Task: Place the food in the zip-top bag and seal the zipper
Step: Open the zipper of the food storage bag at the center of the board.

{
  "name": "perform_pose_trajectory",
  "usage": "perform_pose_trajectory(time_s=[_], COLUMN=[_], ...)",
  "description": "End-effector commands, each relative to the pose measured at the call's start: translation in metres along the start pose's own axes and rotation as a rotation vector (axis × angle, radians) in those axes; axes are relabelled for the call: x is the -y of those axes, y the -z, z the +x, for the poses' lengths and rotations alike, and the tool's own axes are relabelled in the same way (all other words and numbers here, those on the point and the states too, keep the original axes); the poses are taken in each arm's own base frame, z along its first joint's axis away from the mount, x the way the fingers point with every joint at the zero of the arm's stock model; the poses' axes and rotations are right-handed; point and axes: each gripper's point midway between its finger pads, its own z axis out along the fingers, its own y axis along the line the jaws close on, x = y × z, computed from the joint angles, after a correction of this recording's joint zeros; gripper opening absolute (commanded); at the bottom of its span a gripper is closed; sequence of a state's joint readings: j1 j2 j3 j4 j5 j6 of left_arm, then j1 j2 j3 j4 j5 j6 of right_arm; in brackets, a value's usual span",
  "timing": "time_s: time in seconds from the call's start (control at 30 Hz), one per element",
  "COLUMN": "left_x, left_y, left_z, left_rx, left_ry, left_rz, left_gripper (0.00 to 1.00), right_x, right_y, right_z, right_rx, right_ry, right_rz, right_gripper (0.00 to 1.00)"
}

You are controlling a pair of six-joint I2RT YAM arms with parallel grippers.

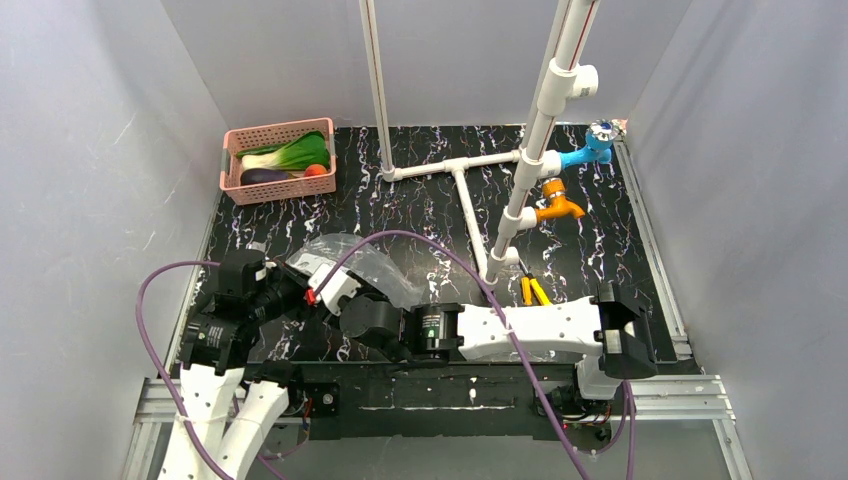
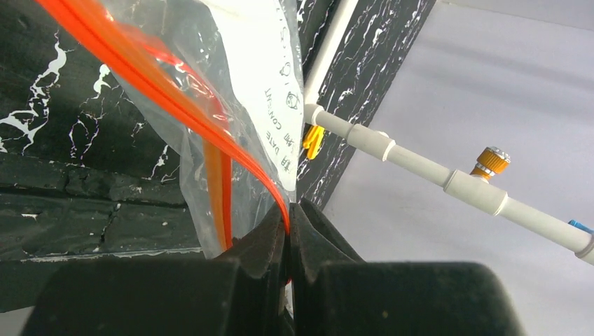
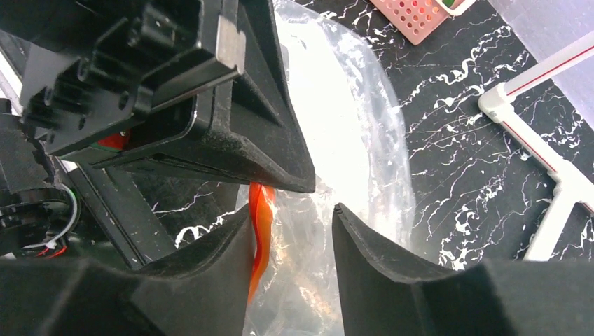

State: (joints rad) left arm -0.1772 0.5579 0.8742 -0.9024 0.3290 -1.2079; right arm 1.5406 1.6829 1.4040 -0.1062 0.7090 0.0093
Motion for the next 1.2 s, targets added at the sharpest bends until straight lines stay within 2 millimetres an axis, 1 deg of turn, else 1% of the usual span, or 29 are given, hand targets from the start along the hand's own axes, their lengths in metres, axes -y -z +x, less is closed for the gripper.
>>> perform_pose_trajectory(time_s=[0.0,0.07,0.13,0.23,0.27,0.3,0.33,0.37,0.4,0.5,0.57,0.67,0.8,0.87,0.93,1.0,1.1,1.17], left_x=[0.003,0.001,-0.002,-0.003,-0.001,0.0,0.001,0.002,0.003,0.011,0.015,0.014,-0.006,-0.017,-0.024,-0.026,-0.015,-0.01], left_y=[0.011,0.013,0.014,0.016,0.018,0.019,0.021,0.024,0.027,0.038,0.046,0.058,0.073,0.08,0.081,0.072,0.05,0.035], left_z=[0.001,0.0,0.0,0.001,0.001,0.001,0.001,0.001,0.001,0.002,0.002,0.001,-0.004,-0.006,-0.006,-0.002,0.006,0.007], left_rx=[0.017,0.026,0.031,0.034,0.034,0.036,0.039,0.043,0.05,0.063,0.074,0.112,0.196,0.238,0.247,0.206,0.094,0.048], left_ry=[-0.021,-0.026,-0.031,-0.059,-0.08,-0.101,-0.12,-0.143,-0.163,-0.226,-0.266,-0.292,-0.282,-0.282,-0.292,-0.296,-0.287,-0.254], left_rz=[0.007,0.006,0.002,0.009,0.017,0.022,0.026,0.031,0.038,0.074,0.095,0.096,0.046,0.025,0.011,0.004,0.024,0.028], left_gripper=[0.0,0.0,0.0,0.0,0.06,0.17,0.35,0.54,0.65,0.88,0.98,0.98,0.98,0.96,0.95,0.95,0.97,0.98], right_x=[0.003,0.001,0.0,-0.001,-0.001,0.0,0.001,0.003,0.004,0.007,0.014,0.026,0.043,0.05,0.053,0.053,0.051,0.046], right_y=[-0.003,-0.004,-0.004,-0.002,-0.002,-0.001,0.0,0.001,0.002,0.006,0.008,0.012,0.022,0.025,0.026,0.026,0.025,0.026], right_z=[-0.015,-0.015,-0.013,-0.015,-0.016,-0.019,-0.02,-0.02,-0.021,-0.019,-0.016,-0.013,-0.013,-0.013,-0.013,-0.014,-0.014,-0.015], right_rx=[0.042,0.042,0.041,0.051,0.054,0.06,0.062,0.063,0.065,0.064,0.053,0.037,0.047,0.054,0.068,0.079,0.086,0.086], right_ry=[-0.009,-0.015,-0.025,-0.051,-0.06,-0.072,-0.088,-0.104,-0.119,-0.17,-0.221,-0.305,-0.37,-0.388,-0.382,-0.371,-0.36,-0.354], right_rz=[0.028,0.022,0.018,0.011,0.009,0.011,0.018,0.025,0.027,0.02,0.014,-0.001,0.002,-0.001,0.002,-0.003,-0.015,-0.047], right_gripper=[0.45,0.36,0.32,0.17,0.13,0.08,0.03,0.01,0.01,0.01,0.01,0.01,0.01,0.01,0.01,0.01,0.01,0.01])
